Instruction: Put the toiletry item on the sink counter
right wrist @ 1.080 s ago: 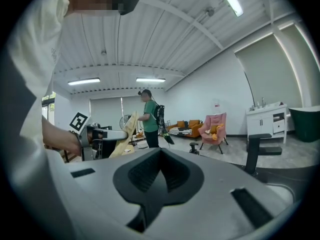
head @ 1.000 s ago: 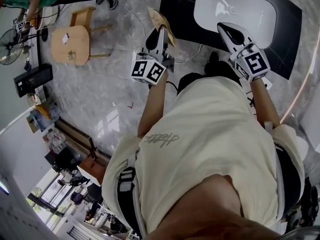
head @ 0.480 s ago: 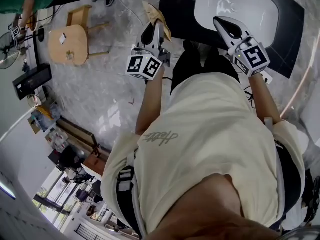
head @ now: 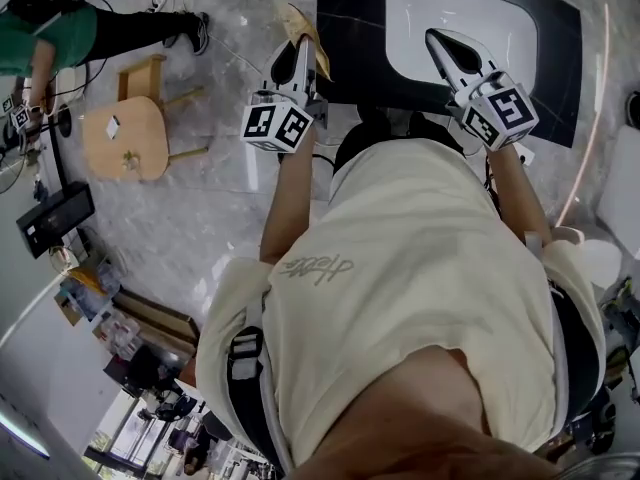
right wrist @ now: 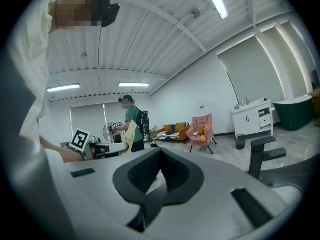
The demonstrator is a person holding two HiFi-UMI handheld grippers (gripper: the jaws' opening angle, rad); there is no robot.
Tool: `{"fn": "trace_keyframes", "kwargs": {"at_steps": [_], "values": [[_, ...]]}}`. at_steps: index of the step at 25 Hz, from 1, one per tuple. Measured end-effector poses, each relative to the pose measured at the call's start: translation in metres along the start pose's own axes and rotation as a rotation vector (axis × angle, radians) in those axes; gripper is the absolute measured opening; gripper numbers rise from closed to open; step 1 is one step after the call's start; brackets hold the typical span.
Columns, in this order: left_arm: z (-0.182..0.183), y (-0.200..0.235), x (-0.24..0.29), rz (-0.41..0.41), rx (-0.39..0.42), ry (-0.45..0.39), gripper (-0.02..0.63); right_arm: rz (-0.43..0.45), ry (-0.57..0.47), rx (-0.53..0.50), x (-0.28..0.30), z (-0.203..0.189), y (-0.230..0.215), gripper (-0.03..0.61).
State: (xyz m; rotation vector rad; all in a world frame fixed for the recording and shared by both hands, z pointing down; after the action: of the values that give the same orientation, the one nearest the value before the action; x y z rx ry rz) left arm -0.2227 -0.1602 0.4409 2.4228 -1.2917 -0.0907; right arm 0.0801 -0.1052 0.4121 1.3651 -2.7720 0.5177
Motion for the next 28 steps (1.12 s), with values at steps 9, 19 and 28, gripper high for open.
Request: {"fn": "trace_keyframes", "kwargs": {"at_steps": [9, 19, 28], "values": [[-0.006, 0.041, 0.024, -0.156, -0.015, 0.079, 0.04, -0.149, -0.021, -0.011, 0.031, 0.005, 0.024, -0.005], [-0.048, 0.05, 0.053, -0.278, -0.056, 0.209, 0.04, -0.244, 0.035, -0.001, 0.037, -0.015, 0.037, -0.005], [-0.098, 0.024, 0.087, -0.283, -0.08, 0.35, 0.04, -0.267, 0.06, -0.013, 0.005, -0.026, 0.0, -0.005]]}}
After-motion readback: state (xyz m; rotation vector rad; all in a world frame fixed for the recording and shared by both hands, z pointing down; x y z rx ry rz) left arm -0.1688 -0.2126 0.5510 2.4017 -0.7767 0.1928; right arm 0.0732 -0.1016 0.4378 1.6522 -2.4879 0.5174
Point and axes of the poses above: the fingertips, and each gripper's own axes: x forward along the fingers, y to its left, z out of its top, the point moved 9 cm from there along -x, backward along the fingers, and after that the axes turned 4 degrees about z, right-handed, at the moved point
